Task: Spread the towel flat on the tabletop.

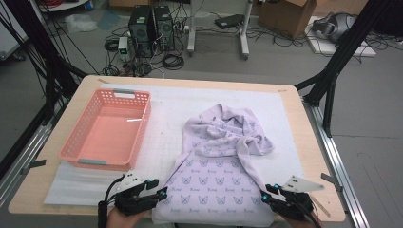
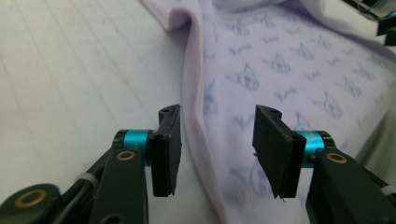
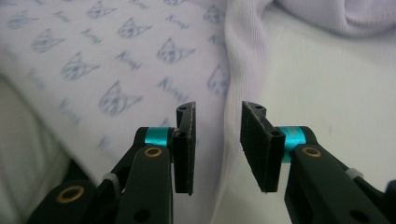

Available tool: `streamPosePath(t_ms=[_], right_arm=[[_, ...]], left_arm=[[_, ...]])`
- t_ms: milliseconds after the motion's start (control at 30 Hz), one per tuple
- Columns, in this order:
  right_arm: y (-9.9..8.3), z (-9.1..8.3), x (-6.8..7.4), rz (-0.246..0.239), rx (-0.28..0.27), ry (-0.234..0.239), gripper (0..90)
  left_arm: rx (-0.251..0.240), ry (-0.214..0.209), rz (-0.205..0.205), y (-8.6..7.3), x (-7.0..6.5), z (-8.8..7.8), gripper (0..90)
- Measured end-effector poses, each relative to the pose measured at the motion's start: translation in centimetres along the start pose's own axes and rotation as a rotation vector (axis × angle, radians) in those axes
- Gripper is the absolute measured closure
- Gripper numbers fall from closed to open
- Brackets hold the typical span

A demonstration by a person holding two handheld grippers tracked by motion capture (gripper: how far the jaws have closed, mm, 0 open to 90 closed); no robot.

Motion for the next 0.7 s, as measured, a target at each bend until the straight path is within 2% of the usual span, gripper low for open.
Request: streamPosePath(t_ms=[100, 167, 200, 300, 367, 433, 467, 500, 567, 600, 667, 700], right_arm=[[1.3, 2.3, 0.8, -0.061, 0.015, -0.048, 71.1], [1.7, 3.5, 1.1, -0.111, 0.035, -0.088, 77.8], [1.8, 3.5, 1.0, -0.114, 0.026, -0.1, 83.6], [1.4, 3.0, -0.3, -0.087, 0.055, -0.147, 85.8], [0.7, 2.2, -1.7, -0.028, 0.07, -0.184, 87.5], [-0.2, 1.4, -3.2, 0.055, 0.095, -0.16, 89.6], [-0.6, 1.0, -3.5, 0.058, 0.109, -0.189, 89.5], [-0.9, 0.6, -3.8, 0.039, 0.132, -0.221, 89.5], [-1.2, 0.0, -4.3, 0.073, 0.117, -0.206, 89.1], [-1.2, -0.3, -4.3, 0.072, 0.101, -0.201, 87.3], [-0.9, -0.3, -4.0, 0.074, 0.056, -0.166, 77.0], [-0.6, -0.1, -3.6, 0.059, 0.041, -0.165, 71.2]], left_arm=[[0.001, 0.002, 0.009, 0.3, 0.2, 0.6, 51.9], [0.003, 0.007, 0.017, 0.4, 0.3, 0.7, 51.7], [-0.002, 0.01, 0.017, 0.5, 0.3, 0.8, 51.7], [-0.02, 0.015, 0.015, 0.9, 0.6, 0.9, 51.6], [-0.025, 0.019, 0.017, 1.2, 0.7, 1.0, 51.2], [-0.03, 0.021, 0.018, 1.4, 0.8, 1.2, 50.2], [-0.031, 0.018, 0.016, 1.6, 0.8, 1.3, 49.6], [-0.029, 0.019, 0.016, 1.7, 0.8, 1.5, 49.2], [-0.023, 0.01, 0.01, 2.0, 1.0, 2.0, 48.4], [-0.017, 0.012, 0.01, 2.2, 1.0, 2.3, 48.3], [-0.008, 0.012, 0.007, 2.5, 1.2, 3.0, 48.4], [0.005, 0.01, 0.003, 2.6, 1.3, 3.3, 49.0]])
Point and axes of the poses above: each handheld gripper's, and its own axes: z roughly forward along the jaws, y roughly out of its top, x roughly to its left, the point moved 1 cm from there along z, roughly forward along the jaws, and after that the axes turned 14 degrees about -y, right-handed, at the moved point
